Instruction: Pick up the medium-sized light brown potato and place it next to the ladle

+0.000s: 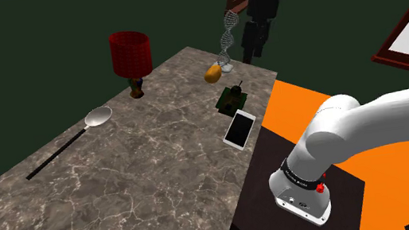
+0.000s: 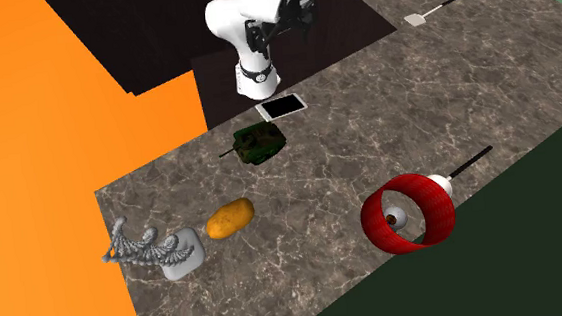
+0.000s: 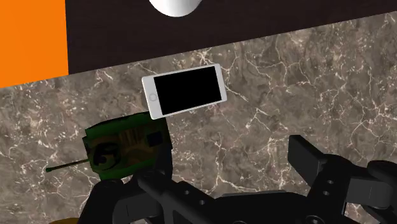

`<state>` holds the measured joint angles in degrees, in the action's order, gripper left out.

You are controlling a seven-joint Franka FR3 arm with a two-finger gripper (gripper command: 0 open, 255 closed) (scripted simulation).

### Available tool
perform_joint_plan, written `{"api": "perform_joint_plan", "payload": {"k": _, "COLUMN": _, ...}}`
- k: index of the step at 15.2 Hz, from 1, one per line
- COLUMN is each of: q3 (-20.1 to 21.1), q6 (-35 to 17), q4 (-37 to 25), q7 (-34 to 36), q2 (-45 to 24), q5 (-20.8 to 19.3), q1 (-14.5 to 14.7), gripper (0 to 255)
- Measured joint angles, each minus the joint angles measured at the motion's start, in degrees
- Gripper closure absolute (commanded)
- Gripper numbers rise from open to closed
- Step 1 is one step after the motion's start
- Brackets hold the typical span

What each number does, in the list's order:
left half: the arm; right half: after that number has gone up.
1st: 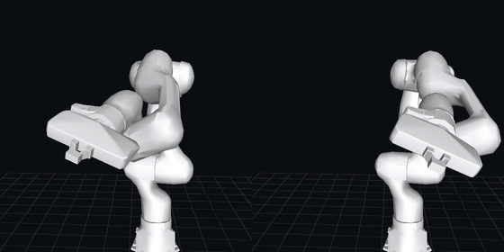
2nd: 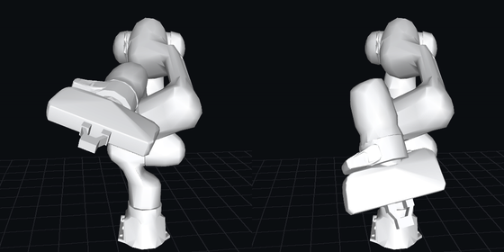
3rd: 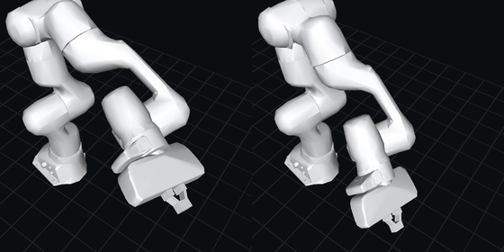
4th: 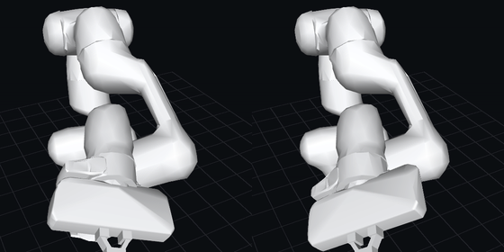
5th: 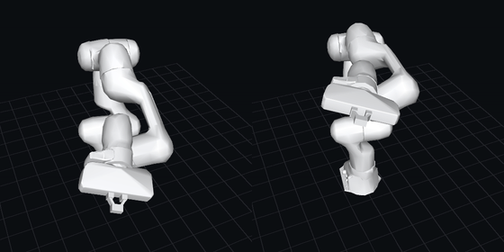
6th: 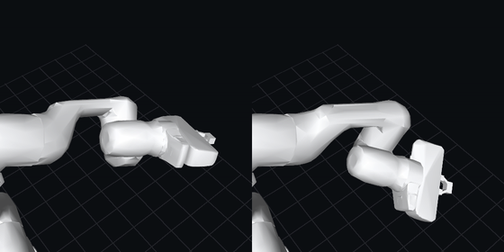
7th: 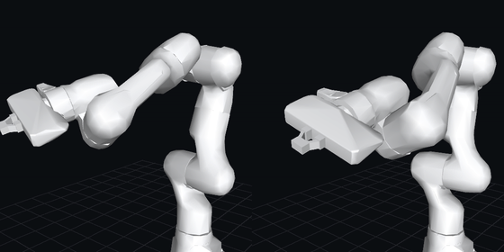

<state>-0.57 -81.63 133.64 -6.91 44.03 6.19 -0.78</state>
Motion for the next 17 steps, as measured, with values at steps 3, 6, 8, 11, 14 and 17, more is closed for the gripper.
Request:
{"api": "perform_joint_plan", "payload": {"k": 3, "q3": -0.32, "q6": -3.17, "q4": 1.12, "q7": 1.22, "q2": -1.17, "q5": 0.56, "q1": -0.9, "gripper": 0}}
{"api": "perform_joint_plan", "payload": {"k": 6, "q3": -1.27, "q6": -9.6, "q4": 2.69, "q7": 3.8, "q2": -3.59, "q5": 1.72, "q1": -2.91, "gripper": 0}}
{"api": "perform_joint_plan", "payload": {"k": 8, "q3": -1.69, "q6": -14.63, "q4": 4.4, "q7": 5.77, "q2": -5.15, "q5": 2.81, "q1": -4.16, "gripper": 0}}
{"api": "perform_joint_plan", "payload": {"k": 11, "q3": -2.98, "q6": -21.75, "q4": 5.46, "q7": 7.96, "q2": -8.56, "q5": 4.22, "q1": -6.13, "gripper": 0}}
{"api": "perform_joint_plan", "payload": {"k": 14, "q3": -4.09, "q6": -29.0, "q4": 7.27, "q7": 10.13, "q2": -11.33, "q5": 6.01, "q1": -7.83, "gripper": 0}}
{"api": "perform_joint_plan", "payload": {"k": 17, "q3": -5.06, "q6": -36.68, "q4": 8.01, "q7": 12.14, "q2": -15.6, "q5": 8.41, "q1": -9.02, "gripper": 0}}
